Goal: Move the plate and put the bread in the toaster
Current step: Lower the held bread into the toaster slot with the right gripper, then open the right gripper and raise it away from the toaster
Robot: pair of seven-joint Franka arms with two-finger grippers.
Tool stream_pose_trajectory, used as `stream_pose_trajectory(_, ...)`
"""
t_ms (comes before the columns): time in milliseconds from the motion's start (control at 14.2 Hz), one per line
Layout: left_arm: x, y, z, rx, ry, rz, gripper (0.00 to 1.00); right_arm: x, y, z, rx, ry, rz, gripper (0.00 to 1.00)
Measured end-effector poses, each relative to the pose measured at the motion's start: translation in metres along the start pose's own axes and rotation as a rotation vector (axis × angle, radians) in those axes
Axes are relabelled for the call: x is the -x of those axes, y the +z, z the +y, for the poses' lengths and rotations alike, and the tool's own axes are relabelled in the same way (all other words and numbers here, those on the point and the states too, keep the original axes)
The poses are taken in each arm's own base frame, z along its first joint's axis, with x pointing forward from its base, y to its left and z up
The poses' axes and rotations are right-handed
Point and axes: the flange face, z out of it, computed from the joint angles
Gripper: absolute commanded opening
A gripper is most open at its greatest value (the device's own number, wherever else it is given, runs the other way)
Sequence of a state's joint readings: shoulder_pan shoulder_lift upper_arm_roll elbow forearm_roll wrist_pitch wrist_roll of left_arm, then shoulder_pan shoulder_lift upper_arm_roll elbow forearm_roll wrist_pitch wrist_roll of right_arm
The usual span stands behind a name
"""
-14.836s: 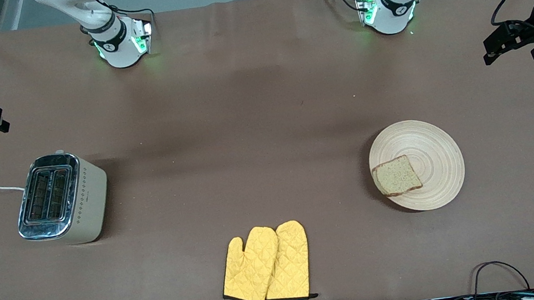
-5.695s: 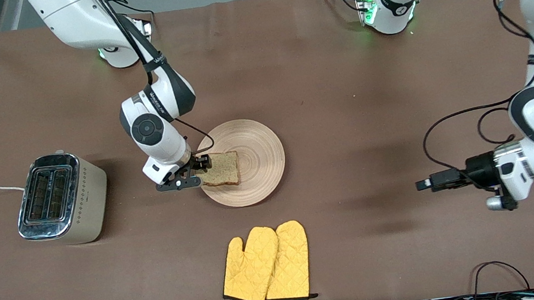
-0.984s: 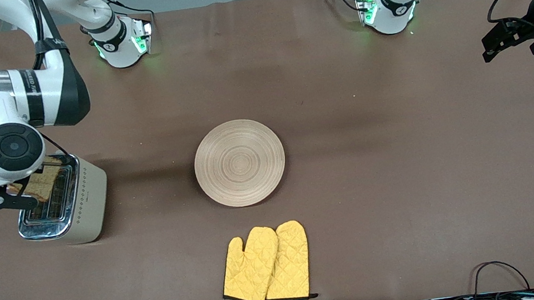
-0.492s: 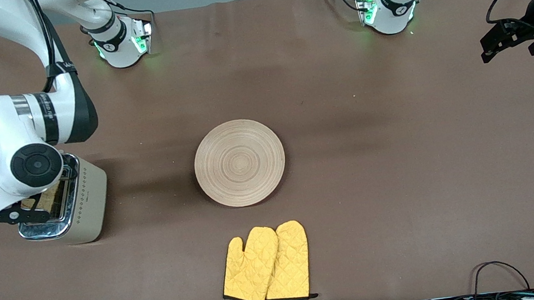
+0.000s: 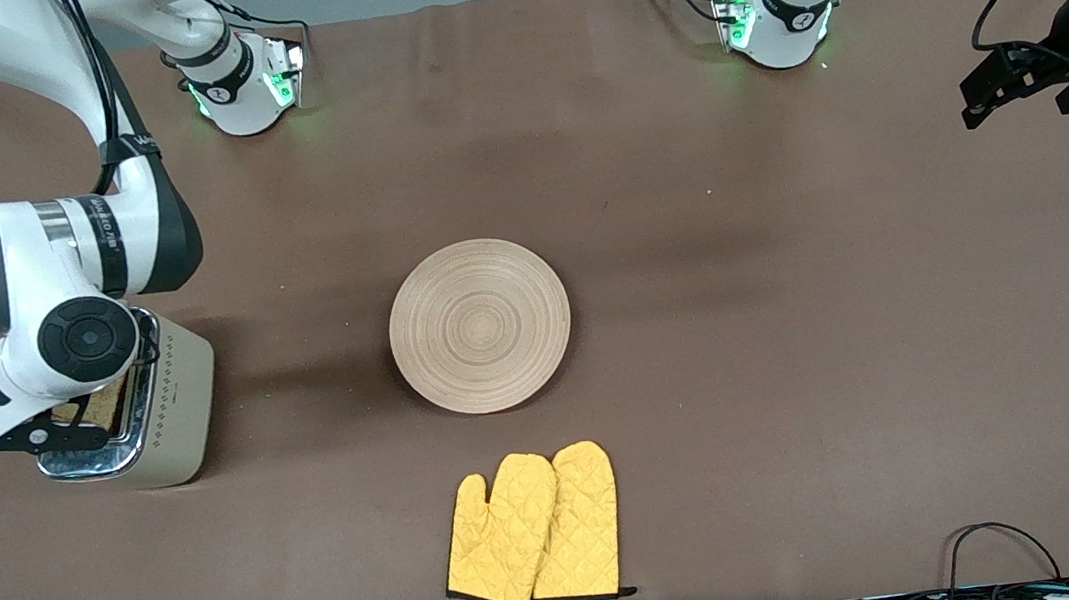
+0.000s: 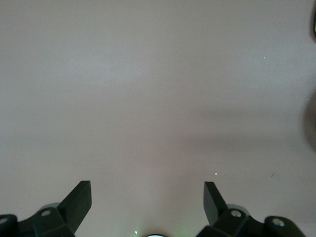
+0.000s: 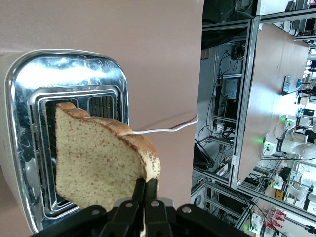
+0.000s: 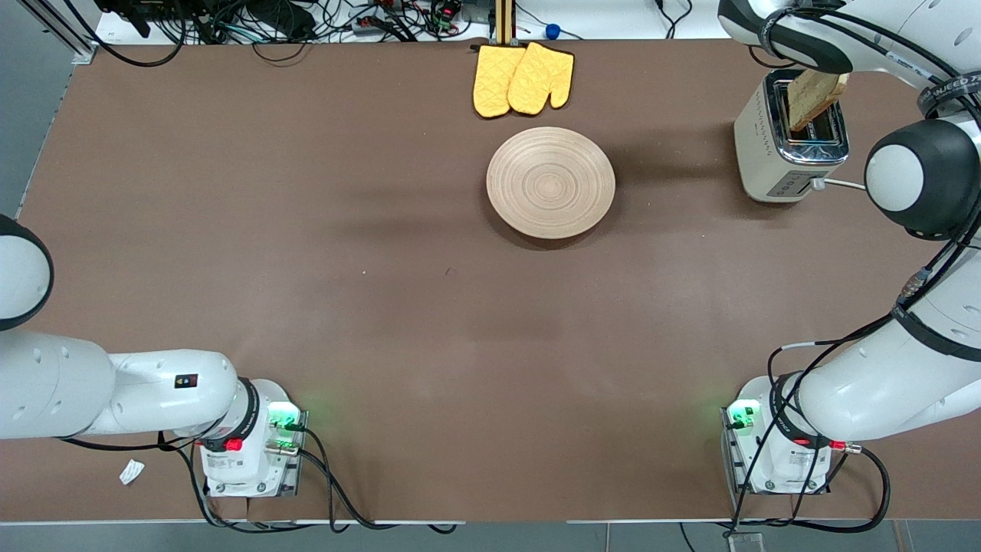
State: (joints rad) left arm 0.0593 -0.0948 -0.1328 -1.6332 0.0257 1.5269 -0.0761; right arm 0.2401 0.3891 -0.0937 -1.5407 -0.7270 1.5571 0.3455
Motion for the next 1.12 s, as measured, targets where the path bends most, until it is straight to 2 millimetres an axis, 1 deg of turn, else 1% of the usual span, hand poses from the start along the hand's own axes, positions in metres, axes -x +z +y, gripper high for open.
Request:
stream_pose_trajectory(422,0.0,0.0,0.0,0.0,-0.001,0.0,1.0,-0.002,0.015,-0.019,0.005,-0.033,-0.009,0.0)
stream_pose_trajectory(773,0.0,0.0,-0.002,0.0,-0.003,0.0,1.0,-0.01,0.03,-0.042,0.003,-0.066,0.002,0.0)
stream_pose_trajectory(984,0.0,0.0,-0.002,0.0,-0.004,0.0,1.0,-0.015,0.042,-0.056,0.002,-0.085,0.003,0.0)
stream_pose_trajectory(1055,0.0,0.0,-0.003,0.0,-0.005,0.0,1.0,-0.016,0.047,-0.06,0.002,-0.09,-0.001,0.01)
stream_pose_trajectory(1125,0.0,0.0,-0.003,0.0,-0.006,0.0,1.0,-0.018,0.052,-0.064,0.003,-0.095,-0.004,0.13)
